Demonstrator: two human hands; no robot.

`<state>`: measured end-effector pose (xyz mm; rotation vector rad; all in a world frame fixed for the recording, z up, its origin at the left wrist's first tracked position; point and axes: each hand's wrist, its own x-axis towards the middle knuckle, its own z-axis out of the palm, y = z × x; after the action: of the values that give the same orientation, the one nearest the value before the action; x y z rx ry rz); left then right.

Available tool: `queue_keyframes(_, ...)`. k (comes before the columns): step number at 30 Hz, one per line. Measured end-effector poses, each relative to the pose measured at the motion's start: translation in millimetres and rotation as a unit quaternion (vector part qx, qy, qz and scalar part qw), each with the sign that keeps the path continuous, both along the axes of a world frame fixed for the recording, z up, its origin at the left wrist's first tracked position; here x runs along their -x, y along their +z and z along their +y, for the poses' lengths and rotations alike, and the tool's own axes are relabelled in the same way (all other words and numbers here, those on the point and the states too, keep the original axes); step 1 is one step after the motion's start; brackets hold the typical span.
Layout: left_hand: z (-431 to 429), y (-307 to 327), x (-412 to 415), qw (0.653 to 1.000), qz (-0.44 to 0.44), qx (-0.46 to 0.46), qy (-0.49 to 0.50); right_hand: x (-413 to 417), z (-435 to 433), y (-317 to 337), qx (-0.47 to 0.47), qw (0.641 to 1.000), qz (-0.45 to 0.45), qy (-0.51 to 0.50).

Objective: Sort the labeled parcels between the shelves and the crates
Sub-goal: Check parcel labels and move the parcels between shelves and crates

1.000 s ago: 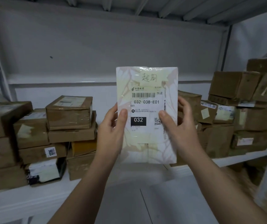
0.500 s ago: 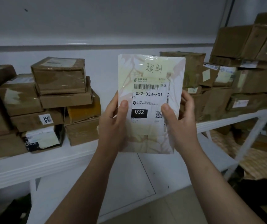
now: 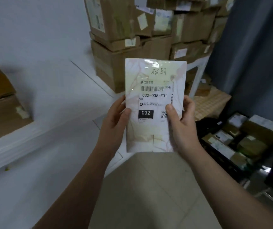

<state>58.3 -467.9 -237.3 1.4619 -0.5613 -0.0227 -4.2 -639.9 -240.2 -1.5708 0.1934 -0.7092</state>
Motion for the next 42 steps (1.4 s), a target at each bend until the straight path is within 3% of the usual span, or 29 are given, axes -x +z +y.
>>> queue_keyframes(6, -135.5, -28.2, 22.7, 0.978, 0.064, -0.055, -0.191, 56.6, -113.3, -39.1, -0.035, 0.99, 0.07, -0.114)
queue_keyframes(12, -263.6, -63.4, 60.3, 0.973, 0.093, -0.07, -0.2, 111.8, -234.4, -75.5, -0.037, 0.976, 0.17, -0.128)
queue_keyframes(17, -348.7, -85.6, 74.4, 0.961, 0.161, -0.093, -0.203, 142.8, -310.4, -102.1, -0.134, 0.948, 0.264, -0.121)
queue_keyframes(22, -420.0, -112.3, 68.0, 0.943, 0.181, -0.155, -0.234, 152.2, -362.9, -132.3, -0.191, 0.928, 0.273, -0.167)
queue_keyframes(29, -534.6, -178.5, 20.6, 0.904, 0.247, -0.225, -0.267, 126.8, -451.0, -176.9, -0.188, 0.892, 0.32, -0.26)
queue_keyframes(37, -664.2, -256.0, -45.7, 0.828, 0.206, -0.397, -0.338, 76.4, -553.9, -227.9, -0.143, 0.826, 0.442, -0.321)
queue_keyframes(42, -731.7, -303.2, -51.1, 0.785, 0.233, -0.429, -0.382, 62.7, -599.7, -272.8, -0.156, 0.792, 0.463, -0.367)
